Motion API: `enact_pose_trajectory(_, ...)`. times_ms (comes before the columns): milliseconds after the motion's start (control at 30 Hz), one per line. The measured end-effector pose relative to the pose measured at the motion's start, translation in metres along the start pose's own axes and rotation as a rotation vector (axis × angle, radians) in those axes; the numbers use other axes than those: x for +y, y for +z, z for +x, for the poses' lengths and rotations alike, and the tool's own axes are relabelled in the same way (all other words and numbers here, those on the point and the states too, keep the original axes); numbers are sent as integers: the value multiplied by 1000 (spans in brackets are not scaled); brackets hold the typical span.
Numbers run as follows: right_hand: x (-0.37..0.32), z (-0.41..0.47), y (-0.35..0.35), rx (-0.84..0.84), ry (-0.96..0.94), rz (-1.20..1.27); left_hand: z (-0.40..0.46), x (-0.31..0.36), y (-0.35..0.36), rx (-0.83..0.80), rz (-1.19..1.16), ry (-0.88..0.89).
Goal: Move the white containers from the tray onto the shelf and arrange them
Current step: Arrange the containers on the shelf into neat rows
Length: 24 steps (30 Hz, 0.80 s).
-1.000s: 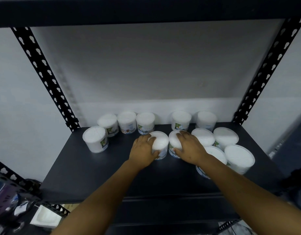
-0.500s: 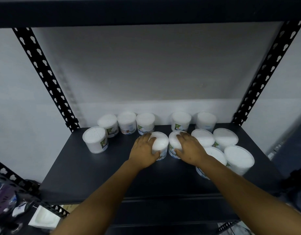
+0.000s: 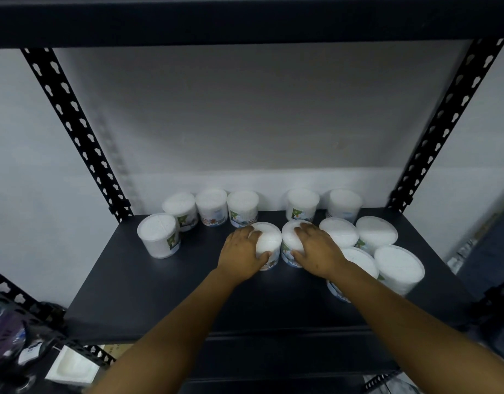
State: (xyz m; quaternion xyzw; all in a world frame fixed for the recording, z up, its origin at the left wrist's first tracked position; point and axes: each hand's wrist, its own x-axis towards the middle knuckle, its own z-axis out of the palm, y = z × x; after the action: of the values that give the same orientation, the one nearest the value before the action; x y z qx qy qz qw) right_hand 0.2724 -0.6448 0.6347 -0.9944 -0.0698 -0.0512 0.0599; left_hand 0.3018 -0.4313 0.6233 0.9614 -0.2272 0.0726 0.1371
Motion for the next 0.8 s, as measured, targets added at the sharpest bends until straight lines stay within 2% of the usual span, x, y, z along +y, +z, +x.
enact_pose_trajectory(533, 2, 1, 0, -3, -12, -9, 0, 4, -1, 22, 1, -11)
enact_pose_trajectory(800, 13, 1, -3, 57, -12, 102, 13, 19, -1, 28, -8, 9)
